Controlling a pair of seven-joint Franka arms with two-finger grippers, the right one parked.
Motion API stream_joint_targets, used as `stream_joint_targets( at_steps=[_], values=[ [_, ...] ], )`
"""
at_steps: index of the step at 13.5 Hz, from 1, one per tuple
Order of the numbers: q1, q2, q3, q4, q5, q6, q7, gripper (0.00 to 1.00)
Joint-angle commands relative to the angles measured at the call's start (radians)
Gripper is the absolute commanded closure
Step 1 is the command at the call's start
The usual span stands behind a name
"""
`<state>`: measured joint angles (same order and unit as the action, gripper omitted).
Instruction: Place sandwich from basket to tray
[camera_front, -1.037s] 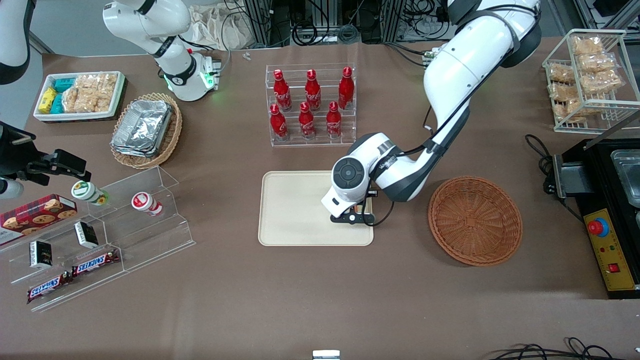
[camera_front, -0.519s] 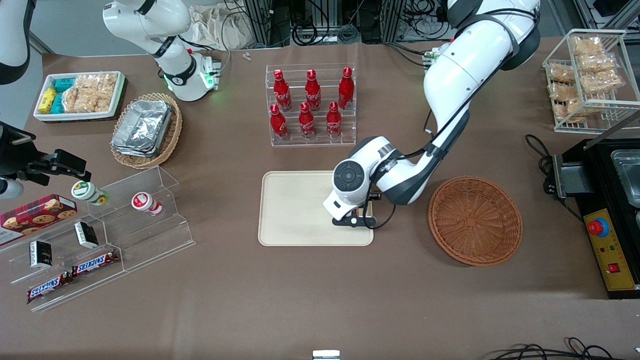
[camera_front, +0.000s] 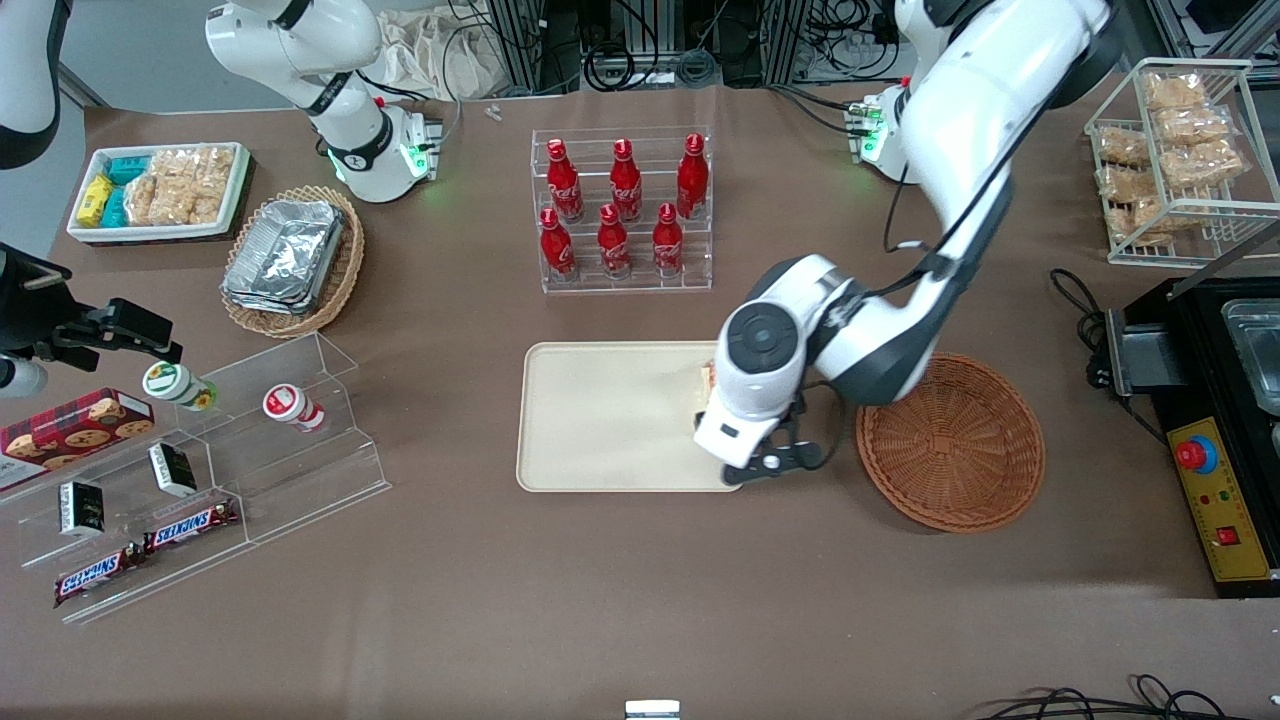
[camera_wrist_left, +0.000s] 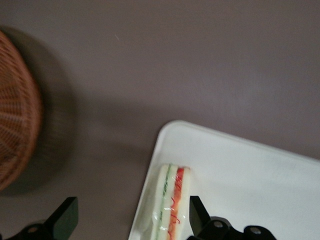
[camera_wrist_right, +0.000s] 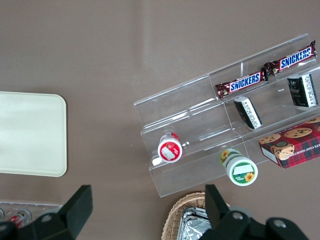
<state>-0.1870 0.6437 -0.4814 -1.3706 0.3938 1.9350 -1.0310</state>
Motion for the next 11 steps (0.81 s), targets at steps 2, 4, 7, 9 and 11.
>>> stream_joint_targets(
  at_steps=[2, 4, 7, 9, 11],
  values=[
    [0.112, -0.157, -0.003, -0.019, -0.048, -0.097, -0.017, 0.00],
    [0.161, -0.197, -0.003, -0.021, -0.053, -0.114, -0.014, 0.00],
    [0.225, -0.260, -0.006, -0.027, -0.082, -0.193, 0.136, 0.00],
    [0.286, -0.320, -0.003, -0.036, -0.168, -0.260, 0.295, 0.00],
    [0.343, -0.396, -0.003, -0.105, -0.184, -0.275, 0.399, 0.00]
  ],
)
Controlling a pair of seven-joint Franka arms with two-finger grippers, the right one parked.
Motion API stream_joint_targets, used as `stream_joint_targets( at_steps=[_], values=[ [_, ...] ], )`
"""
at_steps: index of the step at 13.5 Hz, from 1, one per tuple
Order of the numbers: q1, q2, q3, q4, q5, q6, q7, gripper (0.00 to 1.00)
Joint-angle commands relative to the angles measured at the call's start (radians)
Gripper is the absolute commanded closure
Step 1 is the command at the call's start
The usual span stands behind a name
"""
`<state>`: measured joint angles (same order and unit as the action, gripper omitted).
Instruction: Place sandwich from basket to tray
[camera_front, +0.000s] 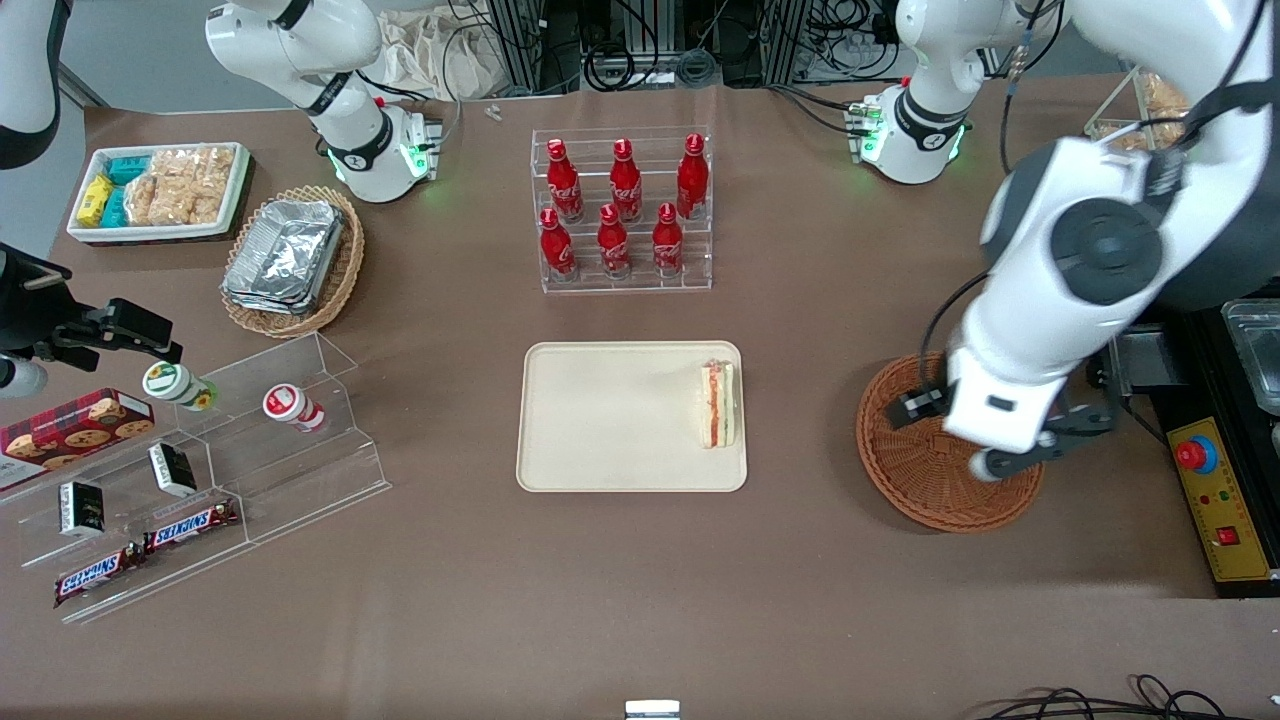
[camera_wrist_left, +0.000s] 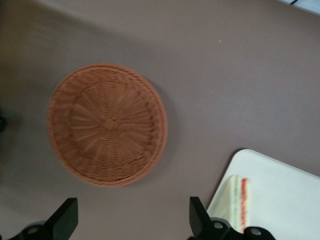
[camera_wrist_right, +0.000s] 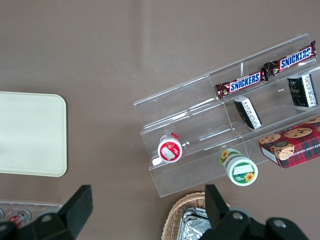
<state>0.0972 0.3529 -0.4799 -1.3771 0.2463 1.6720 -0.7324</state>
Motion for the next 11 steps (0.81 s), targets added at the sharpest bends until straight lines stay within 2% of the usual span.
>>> stream_joint_targets(
  at_steps=[1, 4, 6, 11],
  values=[
    [0.087, -0.155, -0.005, -0.158, -0.044, 0.000, 0.135, 0.00],
    [0.191, -0.349, -0.003, -0.382, -0.163, 0.119, 0.287, 0.00],
    [0.219, -0.425, 0.000, -0.483, -0.197, 0.169, 0.375, 0.00],
    [0.253, -0.393, 0.007, -0.384, -0.199, 0.063, 0.585, 0.00]
  ],
)
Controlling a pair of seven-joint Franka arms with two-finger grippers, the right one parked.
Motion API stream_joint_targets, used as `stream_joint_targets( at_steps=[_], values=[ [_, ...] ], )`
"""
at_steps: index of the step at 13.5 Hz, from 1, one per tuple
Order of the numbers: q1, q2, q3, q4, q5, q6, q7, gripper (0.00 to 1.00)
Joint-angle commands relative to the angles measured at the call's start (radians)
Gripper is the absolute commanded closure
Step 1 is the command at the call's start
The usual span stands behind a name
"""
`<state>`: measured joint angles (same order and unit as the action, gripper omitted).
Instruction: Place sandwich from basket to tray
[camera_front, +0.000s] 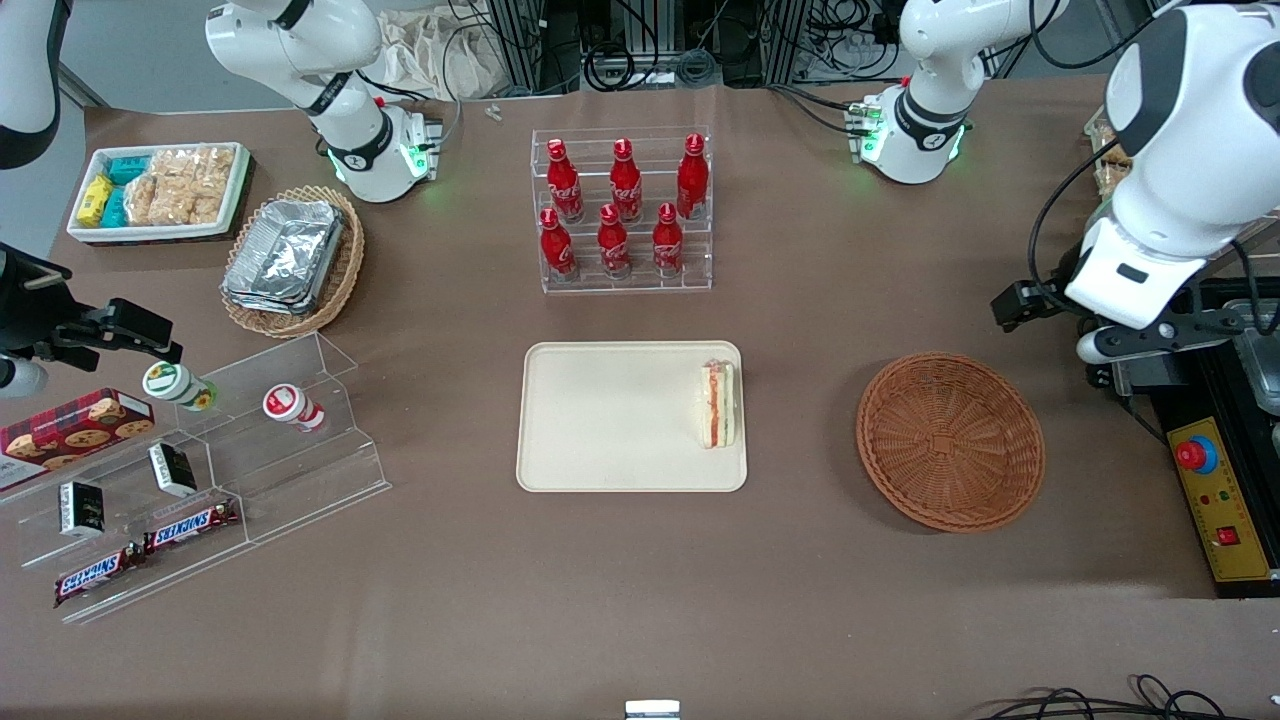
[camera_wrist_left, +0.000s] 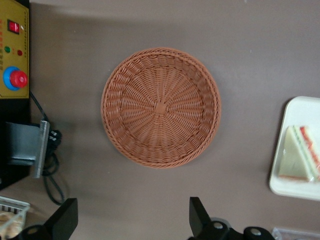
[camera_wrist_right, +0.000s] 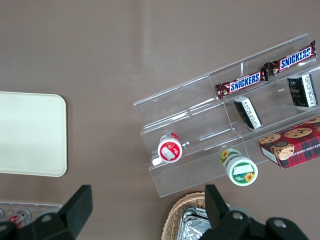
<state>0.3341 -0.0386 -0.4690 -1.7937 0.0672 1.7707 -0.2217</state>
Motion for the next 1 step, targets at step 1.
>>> stream_joint_targets(
  at_steps=[1],
  values=[
    [0.016, 0.003, -0.003, 0.043, -0.018, -0.037, 0.074, 0.00]
  ],
)
